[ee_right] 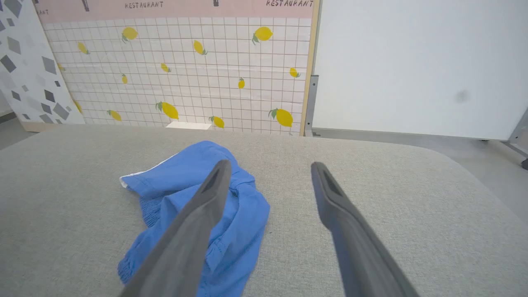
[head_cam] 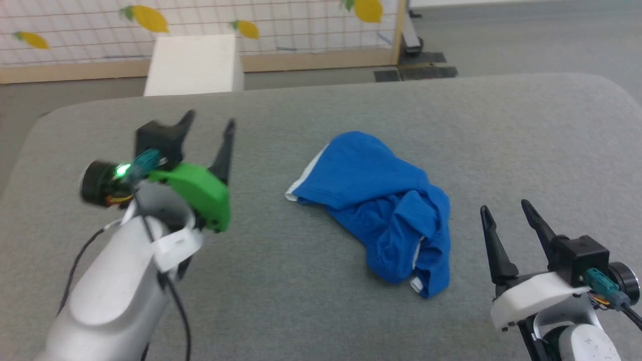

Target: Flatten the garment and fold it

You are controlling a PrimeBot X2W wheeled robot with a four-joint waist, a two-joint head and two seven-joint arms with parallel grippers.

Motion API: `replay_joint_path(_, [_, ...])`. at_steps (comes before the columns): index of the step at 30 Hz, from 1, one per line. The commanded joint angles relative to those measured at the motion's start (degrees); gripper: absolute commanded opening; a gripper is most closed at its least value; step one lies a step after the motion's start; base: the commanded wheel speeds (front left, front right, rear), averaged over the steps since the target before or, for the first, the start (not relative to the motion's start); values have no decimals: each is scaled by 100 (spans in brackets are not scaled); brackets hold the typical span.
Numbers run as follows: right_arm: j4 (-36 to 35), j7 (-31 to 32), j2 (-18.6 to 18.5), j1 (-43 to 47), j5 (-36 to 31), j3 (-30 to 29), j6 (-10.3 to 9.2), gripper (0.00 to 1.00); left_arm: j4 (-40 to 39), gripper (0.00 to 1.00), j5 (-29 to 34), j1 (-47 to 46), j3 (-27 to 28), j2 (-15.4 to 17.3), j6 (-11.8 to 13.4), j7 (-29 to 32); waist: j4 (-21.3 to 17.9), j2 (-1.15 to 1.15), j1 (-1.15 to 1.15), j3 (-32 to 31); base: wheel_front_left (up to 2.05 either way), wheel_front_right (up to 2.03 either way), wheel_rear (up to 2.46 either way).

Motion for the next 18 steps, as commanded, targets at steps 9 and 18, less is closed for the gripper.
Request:
replay_joint_path(9, [-198, 146, -11, 348, 10, -35, -9, 100, -547, 100, -167, 1608, 245, 349, 605, -482, 601, 0, 0, -386, 0, 0, 0])
replay_joint_path(18, [-259, 249, 2, 426, 45, 41, -9, 100, -1056, 100, -88, 2464, -39, 189, 971, -581, 595, 0, 0, -395, 0, 0, 0])
